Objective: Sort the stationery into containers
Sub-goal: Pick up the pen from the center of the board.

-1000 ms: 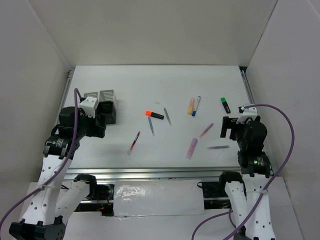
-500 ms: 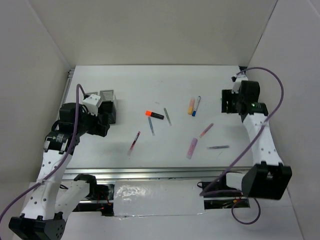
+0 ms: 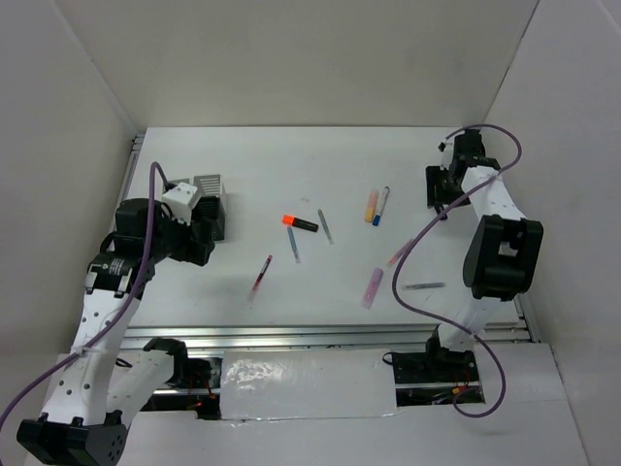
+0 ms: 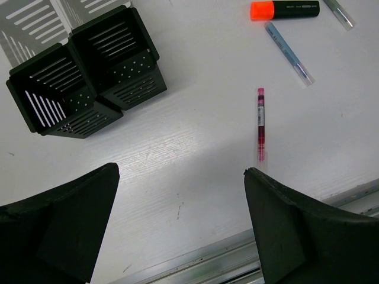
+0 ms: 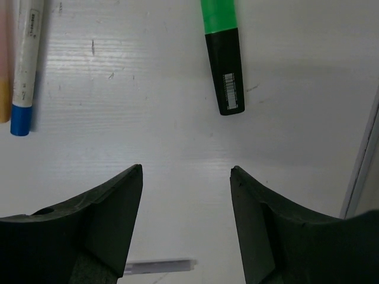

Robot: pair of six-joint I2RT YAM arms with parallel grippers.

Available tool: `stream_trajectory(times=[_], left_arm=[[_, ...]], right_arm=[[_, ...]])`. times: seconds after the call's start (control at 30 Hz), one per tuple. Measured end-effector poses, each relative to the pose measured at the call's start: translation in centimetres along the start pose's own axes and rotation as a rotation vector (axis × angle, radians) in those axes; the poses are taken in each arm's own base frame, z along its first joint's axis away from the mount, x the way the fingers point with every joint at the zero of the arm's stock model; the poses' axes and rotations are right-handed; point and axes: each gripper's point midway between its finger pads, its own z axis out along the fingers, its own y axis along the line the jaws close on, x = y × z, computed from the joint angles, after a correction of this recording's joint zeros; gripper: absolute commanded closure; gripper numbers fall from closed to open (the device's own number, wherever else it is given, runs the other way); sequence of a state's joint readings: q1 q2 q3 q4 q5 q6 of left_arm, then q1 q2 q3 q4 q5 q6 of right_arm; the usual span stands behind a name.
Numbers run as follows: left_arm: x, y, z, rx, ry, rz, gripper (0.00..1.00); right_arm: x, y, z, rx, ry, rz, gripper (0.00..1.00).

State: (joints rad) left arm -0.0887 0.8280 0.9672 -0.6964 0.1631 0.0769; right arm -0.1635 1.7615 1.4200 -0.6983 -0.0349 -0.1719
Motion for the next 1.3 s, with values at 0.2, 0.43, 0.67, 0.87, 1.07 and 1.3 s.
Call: stream_trajectory(times=[0.2, 0.43, 0.67, 0.87, 1.07, 1.3], left_arm=[[0.0, -0.4, -0.2, 0.021, -0.004, 0.001, 0.01], [-0.1, -1.0, -0.4, 0.051, -0.015, 0.002, 0.01], [-0.1, -2.1, -0.3, 0.115, -0.013, 0.001, 0.01], [0.0, -2.3, -0.2, 0.131, -0.009, -0.001, 0.01], [0.1, -2.3, 0.0, 0.133, -0.001, -0.003, 0.01], [0.2, -2.3, 0.2, 0.134, 0.007, -0.005, 0.01]], right_arm=[[-0.3, -0.8, 2.2, 0.003, 0.039, -0.038, 0.29], [-0.9, -2.7, 3.7, 0.010, 0.072, -0.059, 0.27], [-1.6, -4.0, 5.2, 0.010, 0.101, -0.091, 0.28], [-1.3, -3.9, 6.8, -0.023, 0.149, -0.122, 0.29], [-1.2, -3.8, 8.1, -0.046, 0.176, -0.137, 0.42], [-0.9, -3.8, 9.4, -0.052, 0.202, -0.152, 0.48]])
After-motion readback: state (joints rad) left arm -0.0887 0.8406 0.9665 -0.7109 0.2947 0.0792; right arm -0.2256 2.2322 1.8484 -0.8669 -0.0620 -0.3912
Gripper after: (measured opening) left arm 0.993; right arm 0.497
